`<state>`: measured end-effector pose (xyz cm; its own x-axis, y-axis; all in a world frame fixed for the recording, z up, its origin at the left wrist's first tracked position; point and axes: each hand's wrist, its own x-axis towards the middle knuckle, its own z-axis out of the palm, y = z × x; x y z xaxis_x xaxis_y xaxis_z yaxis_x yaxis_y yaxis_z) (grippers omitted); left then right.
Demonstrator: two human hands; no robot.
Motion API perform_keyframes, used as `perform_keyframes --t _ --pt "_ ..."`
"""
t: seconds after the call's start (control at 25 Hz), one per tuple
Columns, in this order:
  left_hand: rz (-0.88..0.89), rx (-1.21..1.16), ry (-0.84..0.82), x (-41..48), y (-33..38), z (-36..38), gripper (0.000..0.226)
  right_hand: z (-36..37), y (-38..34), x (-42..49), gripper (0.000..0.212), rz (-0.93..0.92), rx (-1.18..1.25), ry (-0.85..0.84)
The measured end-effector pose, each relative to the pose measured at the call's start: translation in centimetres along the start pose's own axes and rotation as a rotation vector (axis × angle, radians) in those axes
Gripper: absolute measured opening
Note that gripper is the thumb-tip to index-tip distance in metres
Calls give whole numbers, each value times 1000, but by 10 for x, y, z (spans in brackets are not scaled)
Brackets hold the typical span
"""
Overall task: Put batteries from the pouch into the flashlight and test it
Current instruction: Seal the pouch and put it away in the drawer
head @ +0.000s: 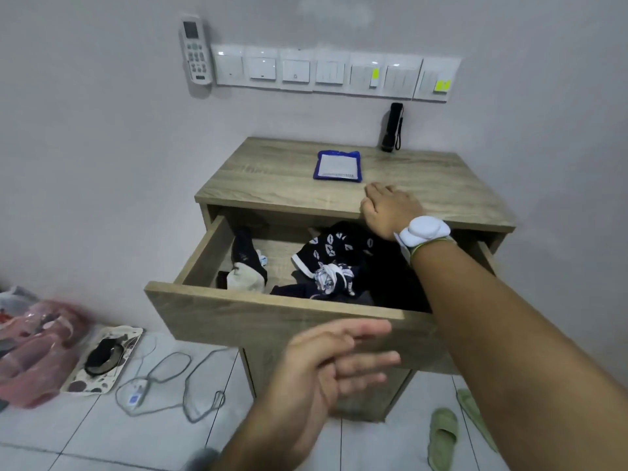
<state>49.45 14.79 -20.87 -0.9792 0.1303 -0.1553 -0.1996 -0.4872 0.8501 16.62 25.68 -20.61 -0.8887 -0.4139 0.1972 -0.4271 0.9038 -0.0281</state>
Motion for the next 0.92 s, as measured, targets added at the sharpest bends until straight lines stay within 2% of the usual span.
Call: perform_keyframes --t 0.08,0.12,0.2,0.28,0.44,0.52,0.64,0.92 --pt "306 396 -146 20 75 10 40 -3 0 -1 54 20 -8 47" --pt "411 604 -107 39 105 17 38 -2 -2 -3 54 28 -17 53" --pt "502 954 14 98 143 26 34 4 -6 -6 59 54 -39 77" --pt "471 1220 61 171 156 20 38 10 -8 -8 67 82 -42 102" --pt "335 1661 138 300 142 -37 73 16 -9 -6 75 94 -45 179" --pt "265 1796 218 332 133 -56 86 17 -8 -4 76 85 -49 197" --pt "201 1929 234 357 127 -59 85 21 -7 -2 74 86 -57 225" --pt "153 2012 237 385 124 -66 81 23 -7 2 70 98 -32 238"
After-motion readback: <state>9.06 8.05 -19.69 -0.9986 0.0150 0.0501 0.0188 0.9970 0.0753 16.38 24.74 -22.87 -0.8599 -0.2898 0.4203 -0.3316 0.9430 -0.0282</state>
